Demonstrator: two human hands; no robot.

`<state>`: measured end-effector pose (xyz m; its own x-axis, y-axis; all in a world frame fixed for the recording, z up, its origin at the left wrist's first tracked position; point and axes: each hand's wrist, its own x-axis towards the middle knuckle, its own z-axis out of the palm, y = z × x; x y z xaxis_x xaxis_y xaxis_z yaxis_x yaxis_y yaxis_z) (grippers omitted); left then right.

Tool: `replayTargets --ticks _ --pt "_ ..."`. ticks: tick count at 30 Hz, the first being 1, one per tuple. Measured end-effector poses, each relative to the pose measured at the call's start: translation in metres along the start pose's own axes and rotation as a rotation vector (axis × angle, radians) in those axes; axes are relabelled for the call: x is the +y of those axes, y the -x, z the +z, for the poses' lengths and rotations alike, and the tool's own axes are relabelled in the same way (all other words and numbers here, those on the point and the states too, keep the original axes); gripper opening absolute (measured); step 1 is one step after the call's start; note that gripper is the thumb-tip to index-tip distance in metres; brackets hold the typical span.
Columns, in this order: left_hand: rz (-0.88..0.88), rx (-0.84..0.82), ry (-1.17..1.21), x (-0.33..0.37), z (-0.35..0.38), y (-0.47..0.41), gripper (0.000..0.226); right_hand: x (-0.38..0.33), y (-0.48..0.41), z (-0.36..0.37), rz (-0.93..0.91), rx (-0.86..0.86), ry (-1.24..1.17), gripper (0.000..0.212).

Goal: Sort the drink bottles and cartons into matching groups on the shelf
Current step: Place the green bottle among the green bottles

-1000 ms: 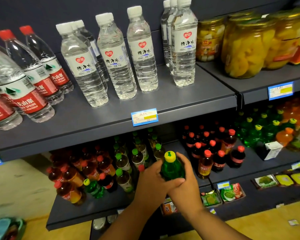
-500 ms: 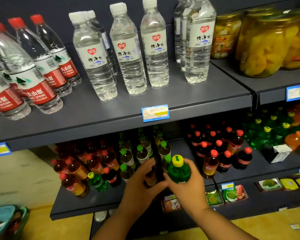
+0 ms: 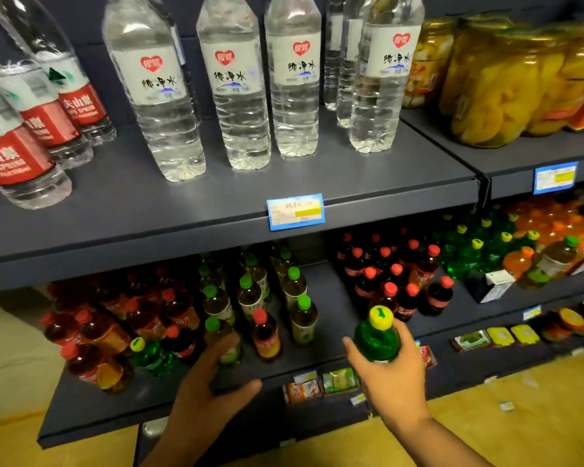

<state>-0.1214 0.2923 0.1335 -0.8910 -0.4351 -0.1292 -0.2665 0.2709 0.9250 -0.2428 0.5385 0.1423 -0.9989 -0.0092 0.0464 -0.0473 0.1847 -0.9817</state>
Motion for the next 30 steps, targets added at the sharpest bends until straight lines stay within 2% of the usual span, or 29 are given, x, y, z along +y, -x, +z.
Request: replayTargets --ticks 4,9,12,15,18,22,30 --pt "0.012 -0.032 -0.054 0.0 0.024 -0.001 0.072 0.013 -0.013 -0.032 0.022 0.069 0.001 0.042" --pt "0.005 -0.029 -0.049 0.011 0.086 0.006 0.069 0.037 -0.047 -0.106 0.022 0.106 0.039 0.041" --pt "-0.006 0.029 -0.022 0.025 0.145 0.005 0.068 0.049 -0.075 -0.164 0.013 0.067 0.067 0.041" --pt "-0.079 0.005 0.028 0.044 0.207 0.006 0.063 0.058 -0.098 -0.218 0.022 0.047 0.098 0.047" --pt "-0.106 -0.038 0.016 0.068 0.258 0.009 0.08 0.064 -0.121 -0.262 0.047 0.048 0.102 0.051" --pt "-0.027 -0.048 -0.01 0.104 0.291 0.007 0.072 0.06 -0.137 -0.285 0.051 0.039 0.086 0.049" --pt "0.081 -0.091 -0.042 0.125 0.298 0.009 0.072 0.057 -0.127 -0.294 0.047 0.062 0.081 0.044"
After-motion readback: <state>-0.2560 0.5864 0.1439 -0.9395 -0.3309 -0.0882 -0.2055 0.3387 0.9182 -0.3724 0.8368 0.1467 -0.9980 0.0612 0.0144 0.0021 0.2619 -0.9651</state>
